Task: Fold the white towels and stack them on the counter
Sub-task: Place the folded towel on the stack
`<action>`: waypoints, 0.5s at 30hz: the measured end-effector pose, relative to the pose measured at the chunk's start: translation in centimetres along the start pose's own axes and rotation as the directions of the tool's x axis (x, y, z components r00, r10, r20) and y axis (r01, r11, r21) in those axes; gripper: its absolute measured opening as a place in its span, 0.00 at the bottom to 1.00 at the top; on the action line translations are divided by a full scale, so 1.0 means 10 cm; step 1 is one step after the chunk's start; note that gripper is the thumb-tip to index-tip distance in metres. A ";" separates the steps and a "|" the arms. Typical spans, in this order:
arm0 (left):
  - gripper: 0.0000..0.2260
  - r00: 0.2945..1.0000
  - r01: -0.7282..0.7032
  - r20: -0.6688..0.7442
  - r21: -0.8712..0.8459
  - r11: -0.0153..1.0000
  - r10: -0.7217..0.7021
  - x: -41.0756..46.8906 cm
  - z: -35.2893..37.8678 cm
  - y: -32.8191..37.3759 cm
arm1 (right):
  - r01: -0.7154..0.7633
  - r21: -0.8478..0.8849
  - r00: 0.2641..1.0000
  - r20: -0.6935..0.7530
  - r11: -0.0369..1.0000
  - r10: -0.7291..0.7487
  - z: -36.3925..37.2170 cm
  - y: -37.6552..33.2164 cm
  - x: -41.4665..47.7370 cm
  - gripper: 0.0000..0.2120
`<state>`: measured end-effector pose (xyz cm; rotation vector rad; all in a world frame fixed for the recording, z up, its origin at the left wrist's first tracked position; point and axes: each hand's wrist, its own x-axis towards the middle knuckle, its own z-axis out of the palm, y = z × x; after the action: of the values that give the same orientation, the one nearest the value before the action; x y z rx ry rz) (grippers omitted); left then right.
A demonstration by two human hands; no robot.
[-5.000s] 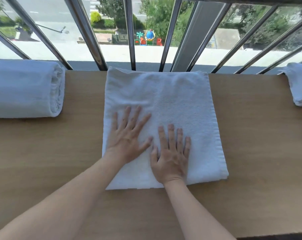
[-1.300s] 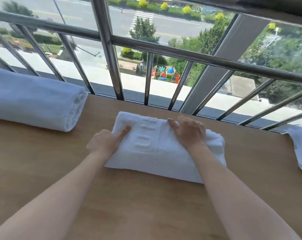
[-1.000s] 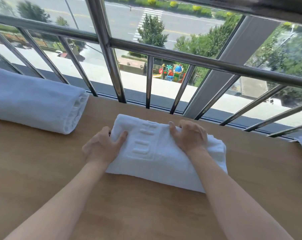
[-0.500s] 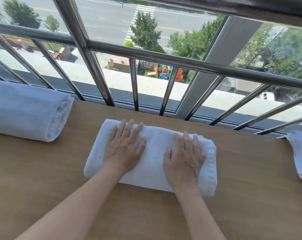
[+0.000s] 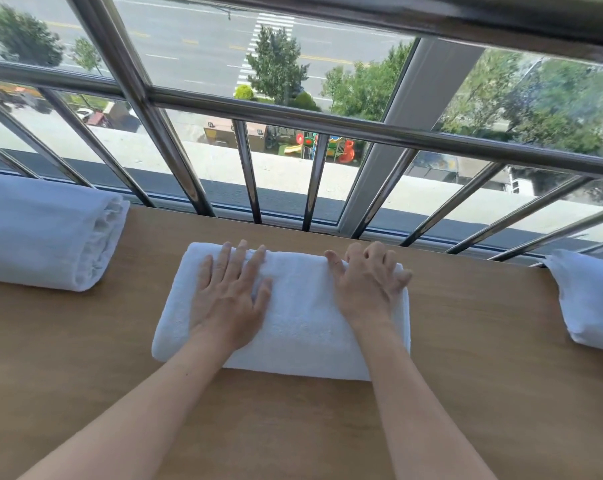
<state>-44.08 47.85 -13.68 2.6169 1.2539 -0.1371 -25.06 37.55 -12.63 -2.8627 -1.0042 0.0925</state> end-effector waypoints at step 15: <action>0.29 0.998 0.055 0.024 0.024 0.998 -0.055 0.04 0.04 -0.05 | 0.425 0.118 0.878 0.190 0.898 -0.440 0.07 -0.25 -0.49 0.28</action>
<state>-44.17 48.38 -14.22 2.5932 1.3241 -0.1942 -30.49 36.47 -12.92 -2.5250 -1.6213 0.3940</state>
